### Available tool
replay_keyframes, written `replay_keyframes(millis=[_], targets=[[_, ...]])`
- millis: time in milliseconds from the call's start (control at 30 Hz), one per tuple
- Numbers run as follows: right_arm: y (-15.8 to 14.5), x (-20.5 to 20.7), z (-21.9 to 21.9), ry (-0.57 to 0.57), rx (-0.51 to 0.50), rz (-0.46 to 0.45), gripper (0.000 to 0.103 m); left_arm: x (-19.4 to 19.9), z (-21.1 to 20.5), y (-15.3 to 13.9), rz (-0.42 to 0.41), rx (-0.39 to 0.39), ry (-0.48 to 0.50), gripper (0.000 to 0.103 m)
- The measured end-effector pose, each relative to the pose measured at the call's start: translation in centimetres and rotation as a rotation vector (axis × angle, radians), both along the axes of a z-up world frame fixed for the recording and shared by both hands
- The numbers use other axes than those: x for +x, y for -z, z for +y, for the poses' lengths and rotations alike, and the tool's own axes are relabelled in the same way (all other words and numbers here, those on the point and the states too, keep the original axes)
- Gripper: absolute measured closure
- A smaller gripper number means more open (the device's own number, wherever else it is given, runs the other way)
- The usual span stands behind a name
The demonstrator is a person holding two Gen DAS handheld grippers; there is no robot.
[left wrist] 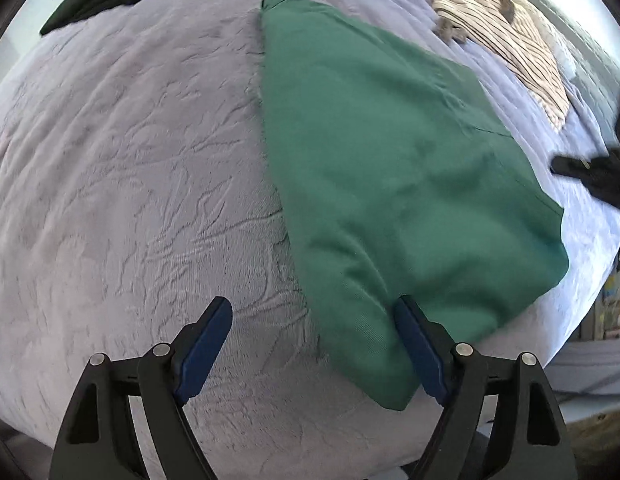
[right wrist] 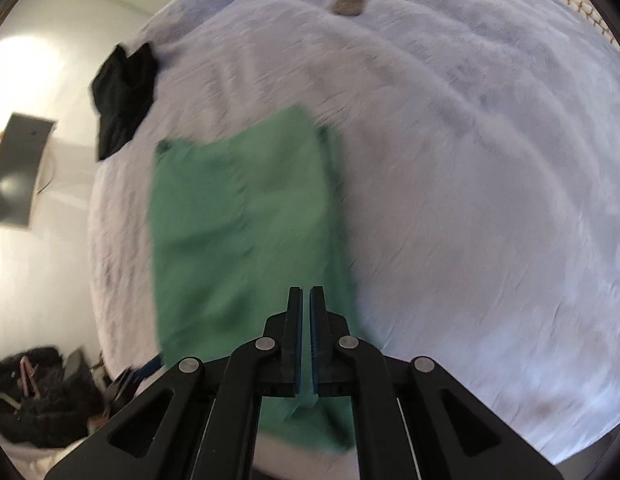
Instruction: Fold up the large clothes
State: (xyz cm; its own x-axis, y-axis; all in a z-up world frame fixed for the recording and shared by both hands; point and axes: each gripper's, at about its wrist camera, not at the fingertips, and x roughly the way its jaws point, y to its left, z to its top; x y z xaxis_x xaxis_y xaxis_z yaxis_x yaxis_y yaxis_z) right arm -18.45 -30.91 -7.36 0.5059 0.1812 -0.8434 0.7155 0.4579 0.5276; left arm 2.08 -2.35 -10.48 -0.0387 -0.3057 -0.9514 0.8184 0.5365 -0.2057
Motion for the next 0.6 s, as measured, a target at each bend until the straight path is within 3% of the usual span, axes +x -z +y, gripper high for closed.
replay_keyframes(millis=[100, 200, 400, 600], targets=[[-0.5, 0.2, 2.8, -0.077, 0.016, -0.005, 0.099, -0.1, -0.2, -0.2, -0.013, 0.015, 0.01, 0.019], [0.7, -0.1, 5.1, -0.121, 0.007, 0.084, 0.099, -0.2, -0.8, -0.1, -0.011, 0.028, 0.003, 0.019], [4.5, -2.8, 5.1, -0.028, 0.052, 0.229, 0.1, -0.3, -1.2, 0.0, 0.0, 0.05, -0.026, 0.019], [5.5, -4.0, 5.0, 0.027, 0.093, 0.24, 0.101, -0.3, -1.7, 0.0, 0.021, 0.099, -0.052, 0.019]])
